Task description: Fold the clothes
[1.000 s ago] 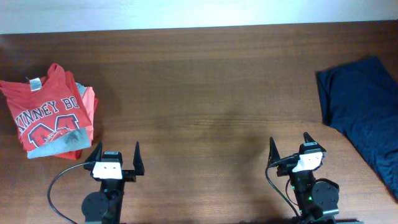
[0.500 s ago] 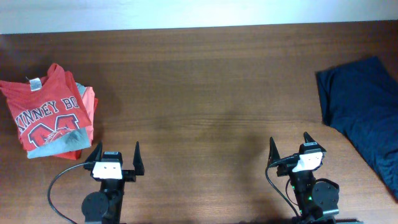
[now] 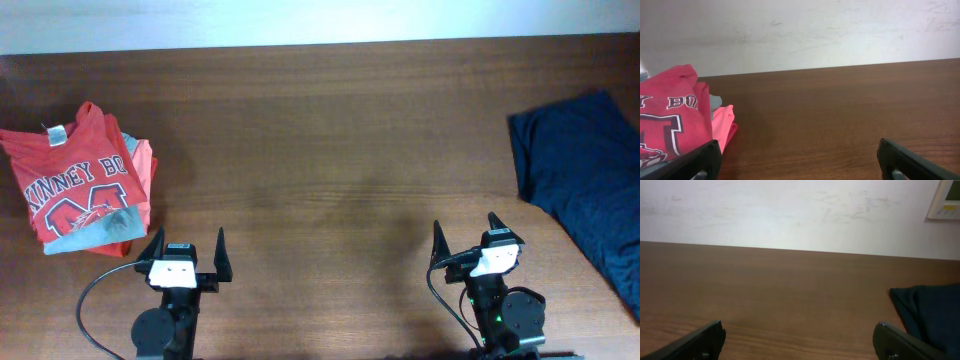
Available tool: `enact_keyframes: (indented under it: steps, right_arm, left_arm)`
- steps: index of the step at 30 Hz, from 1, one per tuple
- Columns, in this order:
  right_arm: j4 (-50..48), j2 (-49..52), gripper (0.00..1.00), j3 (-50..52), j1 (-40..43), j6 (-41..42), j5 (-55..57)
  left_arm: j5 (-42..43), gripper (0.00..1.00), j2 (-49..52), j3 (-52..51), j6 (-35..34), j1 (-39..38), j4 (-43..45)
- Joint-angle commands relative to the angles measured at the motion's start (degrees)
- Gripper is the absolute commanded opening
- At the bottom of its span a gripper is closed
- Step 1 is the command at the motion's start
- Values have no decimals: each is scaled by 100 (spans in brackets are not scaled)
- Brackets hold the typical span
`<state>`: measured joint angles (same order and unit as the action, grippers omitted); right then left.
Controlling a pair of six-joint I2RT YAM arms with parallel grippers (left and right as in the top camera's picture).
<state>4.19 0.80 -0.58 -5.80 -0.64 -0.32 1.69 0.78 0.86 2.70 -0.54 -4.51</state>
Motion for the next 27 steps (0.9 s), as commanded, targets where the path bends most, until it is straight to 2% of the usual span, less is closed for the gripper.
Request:
enact_keyframes:
  steps: [1,27]
  right_arm:
    - [33,-48,99,26,22,2,-70]
    - [33,-33,99,26,22,4,-66]
  left_arm:
    - [85,99,-48,-33,-55,-22,-7]
    - [142,99,-44,-33,-59,-22,-4]
